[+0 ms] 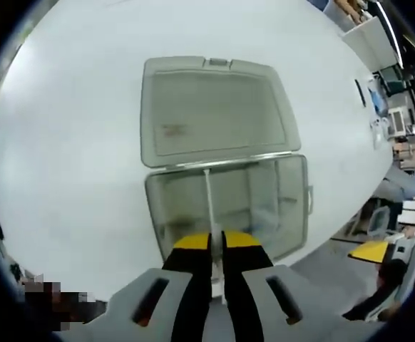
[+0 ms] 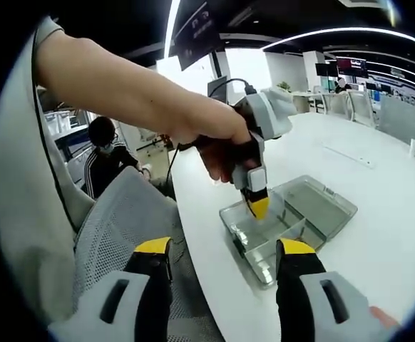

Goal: Insert the divider into the dual guide fixture by aligning both edges with the guide slots and pushing it downward to the bottom, including one-sided entry, uneven engagement, binding, and posture correction.

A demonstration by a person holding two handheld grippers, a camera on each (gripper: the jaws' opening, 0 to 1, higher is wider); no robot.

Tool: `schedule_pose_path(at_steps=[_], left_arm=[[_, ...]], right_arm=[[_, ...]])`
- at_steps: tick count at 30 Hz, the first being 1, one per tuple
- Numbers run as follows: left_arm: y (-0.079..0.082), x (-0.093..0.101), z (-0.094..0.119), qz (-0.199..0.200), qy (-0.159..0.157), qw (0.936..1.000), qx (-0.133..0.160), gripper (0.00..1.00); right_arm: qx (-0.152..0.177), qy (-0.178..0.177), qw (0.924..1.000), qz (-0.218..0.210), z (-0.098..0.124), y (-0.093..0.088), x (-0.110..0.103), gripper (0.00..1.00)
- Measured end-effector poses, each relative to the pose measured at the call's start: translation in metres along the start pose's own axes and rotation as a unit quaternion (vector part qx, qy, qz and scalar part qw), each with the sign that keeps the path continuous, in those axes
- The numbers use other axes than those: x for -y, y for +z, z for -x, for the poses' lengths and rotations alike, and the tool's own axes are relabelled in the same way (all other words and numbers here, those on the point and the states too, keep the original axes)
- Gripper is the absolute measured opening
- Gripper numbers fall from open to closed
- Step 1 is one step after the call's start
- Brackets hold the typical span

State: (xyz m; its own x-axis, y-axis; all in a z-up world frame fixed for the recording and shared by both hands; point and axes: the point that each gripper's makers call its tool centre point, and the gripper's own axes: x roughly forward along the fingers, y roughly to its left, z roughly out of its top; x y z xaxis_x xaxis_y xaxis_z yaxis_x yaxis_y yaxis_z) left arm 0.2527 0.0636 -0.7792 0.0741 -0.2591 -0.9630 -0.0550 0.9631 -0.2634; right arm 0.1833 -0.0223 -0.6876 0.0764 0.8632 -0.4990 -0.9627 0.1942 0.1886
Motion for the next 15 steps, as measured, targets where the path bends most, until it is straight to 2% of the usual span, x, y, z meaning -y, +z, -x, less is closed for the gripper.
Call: schedule_pose_path(at_steps=[4, 15], left_arm=[[-0.0006, -0.0042, 0.0007, -0.007, 0.008, 0.9999, -0.001, 0.01], [-0.0006, -0.0025, 0.0000, -0.009, 0.005, 0.9999, -0.002, 0.01]], right_arm=[[-0.001, 0.001, 1.0000, 0.001, 0.0004, -0.0005, 0.0001, 0.55], [-0.002, 0.000, 1.0000, 0.000, -0.0002, -0.0009, 0.0002, 0.55]])
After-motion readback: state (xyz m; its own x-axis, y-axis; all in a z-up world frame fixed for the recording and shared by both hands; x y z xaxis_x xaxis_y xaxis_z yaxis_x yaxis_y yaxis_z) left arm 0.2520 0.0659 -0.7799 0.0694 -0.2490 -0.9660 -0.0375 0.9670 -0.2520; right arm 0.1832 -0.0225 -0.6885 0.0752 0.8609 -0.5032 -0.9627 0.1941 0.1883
